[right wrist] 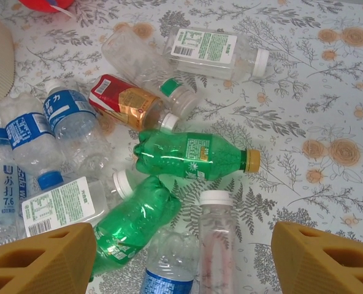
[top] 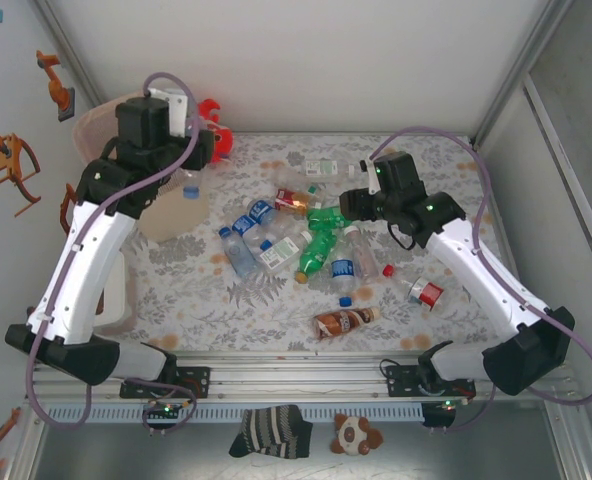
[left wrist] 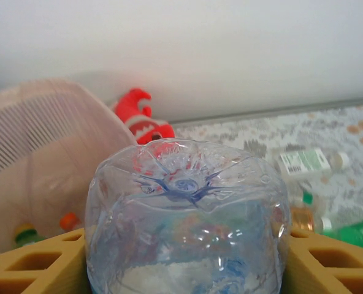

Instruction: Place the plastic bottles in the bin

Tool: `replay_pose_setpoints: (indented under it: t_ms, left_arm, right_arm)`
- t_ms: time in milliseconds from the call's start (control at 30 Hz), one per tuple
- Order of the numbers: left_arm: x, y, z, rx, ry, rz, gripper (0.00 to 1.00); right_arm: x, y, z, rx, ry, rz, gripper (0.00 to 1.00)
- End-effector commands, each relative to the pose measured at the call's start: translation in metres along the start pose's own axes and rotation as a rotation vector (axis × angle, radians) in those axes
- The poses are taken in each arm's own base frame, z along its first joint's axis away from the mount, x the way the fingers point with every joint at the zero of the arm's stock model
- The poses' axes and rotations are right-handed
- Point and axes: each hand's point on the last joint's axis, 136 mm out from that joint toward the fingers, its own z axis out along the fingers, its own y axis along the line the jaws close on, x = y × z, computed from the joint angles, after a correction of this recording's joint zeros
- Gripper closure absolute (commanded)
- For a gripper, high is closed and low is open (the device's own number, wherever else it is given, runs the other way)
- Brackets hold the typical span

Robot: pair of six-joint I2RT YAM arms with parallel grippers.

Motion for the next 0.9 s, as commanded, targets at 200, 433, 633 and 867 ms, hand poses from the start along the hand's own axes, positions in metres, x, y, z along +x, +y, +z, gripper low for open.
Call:
replay_pose_setpoints:
  t_ms: [200, 433, 633, 867]
  left_arm:
    - [-0.058, 0.036, 0.022, -0.030, -0.108, -0.061, 0.37]
    - [-0.086, 0.079, 0.035, -0.178, -0.175, -0.122, 0.39]
    - [-0.084, 0.111, 0.060, -0.292, -0.189, -0.166, 0.39]
    - [-0.058, 0.126, 0.097, -0.328, -0.140, -0.218, 0.39]
  right_arm:
    - [-0.015, -0.002, -0.010, 0.011, -0.032, -0.007, 0.26]
    - [-0.015, -0.001, -0.012, 0.003, -0.029, 0.000, 0.26]
    - [-0.015, 0.000, -0.014, -0.001, -0.031, 0.003, 0.26]
    - [-0.013, -0.001, -0.019, 0.000, -0.033, 0.005, 0.26]
